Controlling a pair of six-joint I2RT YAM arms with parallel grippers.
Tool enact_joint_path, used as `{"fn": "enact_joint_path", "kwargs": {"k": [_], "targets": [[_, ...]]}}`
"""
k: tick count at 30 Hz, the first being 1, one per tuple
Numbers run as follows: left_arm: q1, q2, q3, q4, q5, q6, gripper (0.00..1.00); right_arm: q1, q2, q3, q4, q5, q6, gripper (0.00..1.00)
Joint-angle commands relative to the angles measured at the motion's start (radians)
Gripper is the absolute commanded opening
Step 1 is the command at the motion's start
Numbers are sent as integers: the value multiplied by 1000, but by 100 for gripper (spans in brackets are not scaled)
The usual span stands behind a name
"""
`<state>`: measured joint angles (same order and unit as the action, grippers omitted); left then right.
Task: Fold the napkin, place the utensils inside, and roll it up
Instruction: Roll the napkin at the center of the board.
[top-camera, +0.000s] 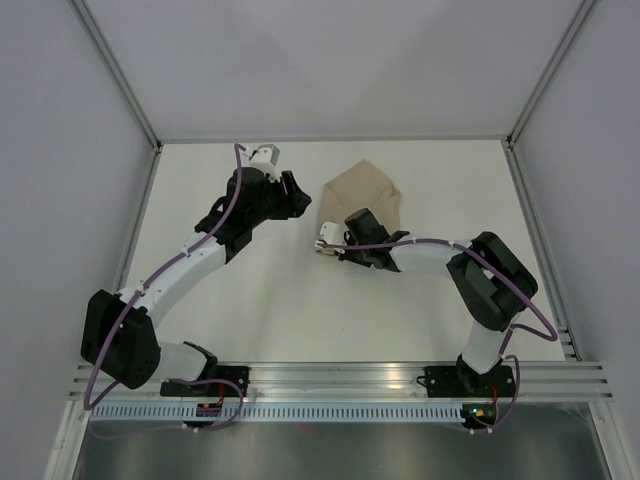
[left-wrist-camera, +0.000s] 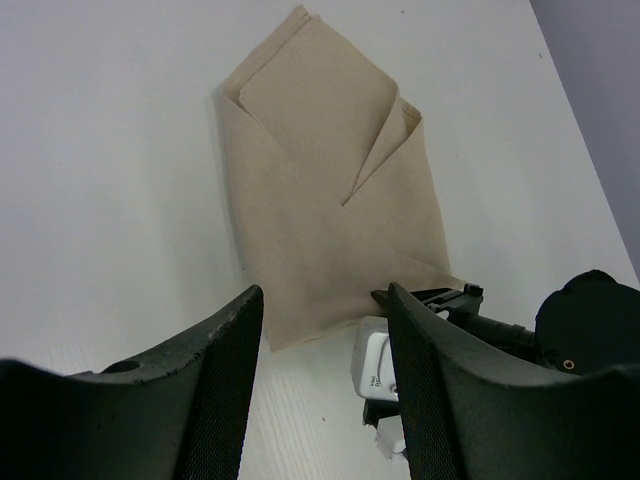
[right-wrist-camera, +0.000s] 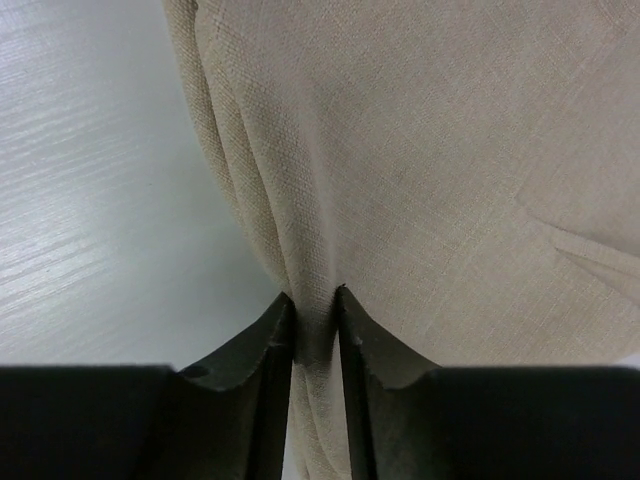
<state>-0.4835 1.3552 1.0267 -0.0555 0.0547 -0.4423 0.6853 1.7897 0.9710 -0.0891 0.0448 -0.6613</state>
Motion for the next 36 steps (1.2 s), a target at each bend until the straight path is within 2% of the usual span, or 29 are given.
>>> {"fn": "enact_joint_path", "kwargs": {"k": [1, 4, 10, 17, 23, 29, 32, 36], "targets": [[2, 9, -4, 51, 23, 42, 59, 2, 60, -48, -80, -20, -1, 28], [2, 7, -19, 83, 22, 33, 59, 0, 62, -54, -86, -36, -1, 20], [2, -25, -122, 205, 1, -12, 59, -32, 48, -52, -130, -118, 2, 12], [-18, -91, -313, 388, -76, -18, 61, -107, 57, 4, -242, -269, 2, 8], [-101, -110, -454, 534, -206, 65, 61, -148, 82, 64, -334, -364, -20, 7], [-194, -70, -516, 648, -334, 165, 58, -196, 131, 147, -446, -457, -53, 6], [-207, -58, -545, 742, -279, 244, 57, -220, 163, 190, -501, -493, -75, 6], [-227, -16, -567, 897, -129, 436, 62, -247, 204, 244, -567, -531, -98, 6]]}}
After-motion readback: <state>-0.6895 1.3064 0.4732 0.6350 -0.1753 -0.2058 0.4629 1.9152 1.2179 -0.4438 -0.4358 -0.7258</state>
